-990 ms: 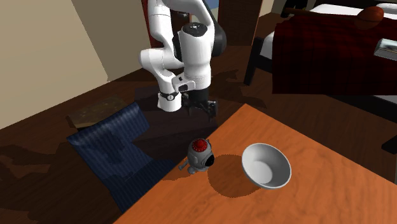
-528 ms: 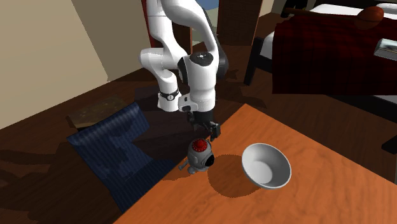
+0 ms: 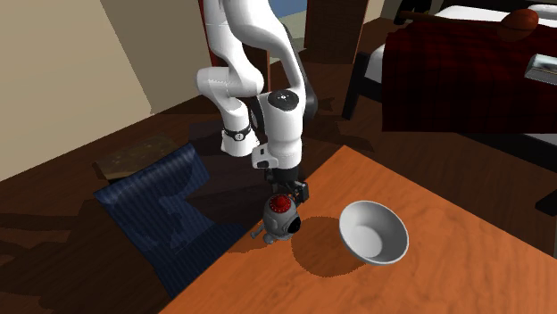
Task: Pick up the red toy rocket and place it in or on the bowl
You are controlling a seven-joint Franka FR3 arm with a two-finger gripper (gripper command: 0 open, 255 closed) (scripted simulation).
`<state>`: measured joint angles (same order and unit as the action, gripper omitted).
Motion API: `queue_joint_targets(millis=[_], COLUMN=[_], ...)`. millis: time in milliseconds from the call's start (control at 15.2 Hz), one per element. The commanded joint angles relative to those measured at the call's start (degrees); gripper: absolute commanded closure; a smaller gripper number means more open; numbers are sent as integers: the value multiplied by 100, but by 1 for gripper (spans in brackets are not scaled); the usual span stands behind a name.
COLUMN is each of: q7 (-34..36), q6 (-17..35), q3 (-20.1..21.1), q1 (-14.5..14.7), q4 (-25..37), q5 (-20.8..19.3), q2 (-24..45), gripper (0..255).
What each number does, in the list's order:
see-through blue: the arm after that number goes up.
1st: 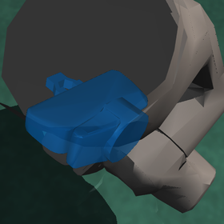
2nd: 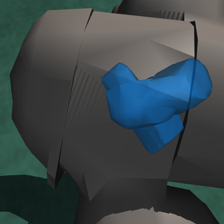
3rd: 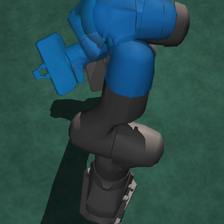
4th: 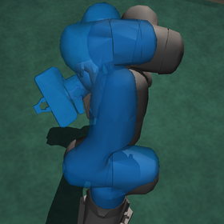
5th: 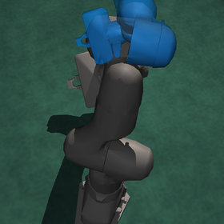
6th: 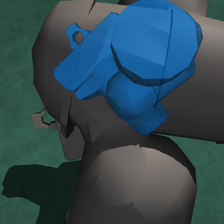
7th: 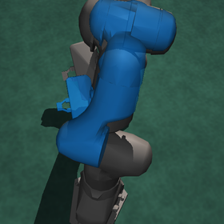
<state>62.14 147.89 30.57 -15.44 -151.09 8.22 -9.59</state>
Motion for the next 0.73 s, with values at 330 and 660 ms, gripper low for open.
queue_joint_targets(millis=[330,660], q7=[10,13], q6=[36,41], q3=[5,7], q1=[-6,-7], q4=[-10,-8], q5=[-15,-19], q2=[25,31], gripper=[0,255])
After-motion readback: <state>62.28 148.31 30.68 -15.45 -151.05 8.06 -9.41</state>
